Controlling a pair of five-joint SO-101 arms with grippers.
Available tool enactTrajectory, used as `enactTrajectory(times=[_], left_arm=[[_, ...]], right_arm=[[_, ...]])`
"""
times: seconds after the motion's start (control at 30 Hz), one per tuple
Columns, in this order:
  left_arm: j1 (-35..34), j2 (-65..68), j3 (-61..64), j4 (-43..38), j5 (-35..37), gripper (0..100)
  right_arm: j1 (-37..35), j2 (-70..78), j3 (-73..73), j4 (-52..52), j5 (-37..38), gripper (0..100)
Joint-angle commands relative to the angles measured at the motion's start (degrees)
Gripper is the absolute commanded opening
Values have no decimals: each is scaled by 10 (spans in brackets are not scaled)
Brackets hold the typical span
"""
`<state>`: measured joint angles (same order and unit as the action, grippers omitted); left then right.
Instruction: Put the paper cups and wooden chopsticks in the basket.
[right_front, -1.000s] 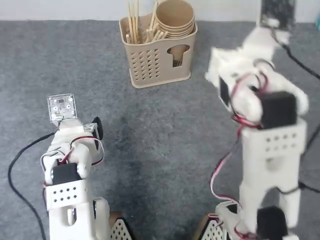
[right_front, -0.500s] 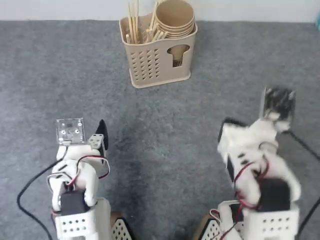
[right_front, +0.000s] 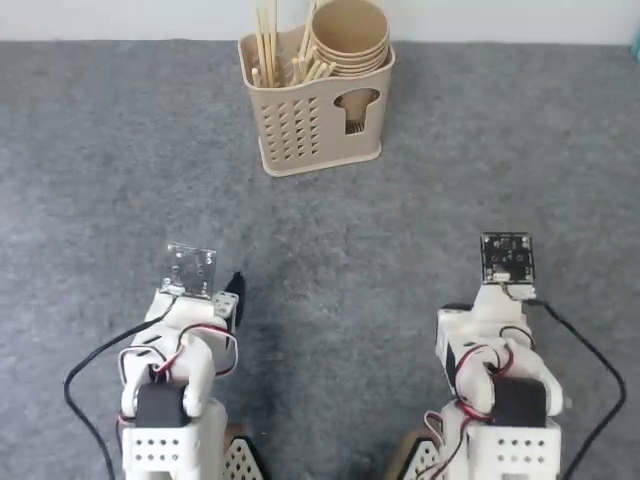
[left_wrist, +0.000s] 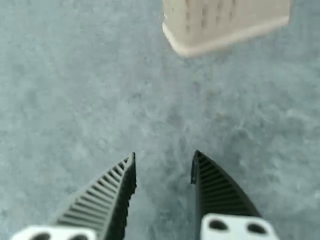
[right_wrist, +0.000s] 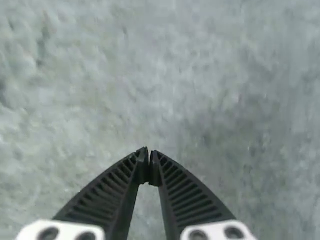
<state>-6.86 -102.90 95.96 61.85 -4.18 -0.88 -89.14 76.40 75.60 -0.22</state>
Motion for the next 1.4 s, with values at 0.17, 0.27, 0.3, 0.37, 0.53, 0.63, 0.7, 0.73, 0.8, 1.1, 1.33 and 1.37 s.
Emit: enactTrajectory(times=[0.17,0.27,0.3,0.37,0.53,0.63,0.7,0.73,0.8,1.1,1.33,1.37], left_arm=[[2,-14,5,8,-8,167],[2,-14,6,8,-8,167],[2,-14,6,8,-8,167],[2,-14,6,9,-9,167],[2,-14,6,46,-9,167],[3,-16,6,111,-9,167],[3,-14,6,104,-5,167],[2,-14,6,107,-5,166],[2,-14,6,105,-5,166],[3,-14,6,105,-7,43],[3,-14,6,105,-7,19],[3,-14,6,105,-7,19]], right_arm=[[49,-7,50,-2,11,9],[51,-7,96,-6,9,8],[52,-8,109,-13,9,8],[65,-8,131,-32,9,8],[68,-7,171,-56,11,8],[69,-12,171,-54,12,8],[70,-19,173,-51,12,8],[70,-23,174,-51,12,8],[68,-37,177,-51,13,8],[68,-145,200,-50,13,9],[67,-147,200,-50,13,9],[67,-147,200,-50,13,9]])
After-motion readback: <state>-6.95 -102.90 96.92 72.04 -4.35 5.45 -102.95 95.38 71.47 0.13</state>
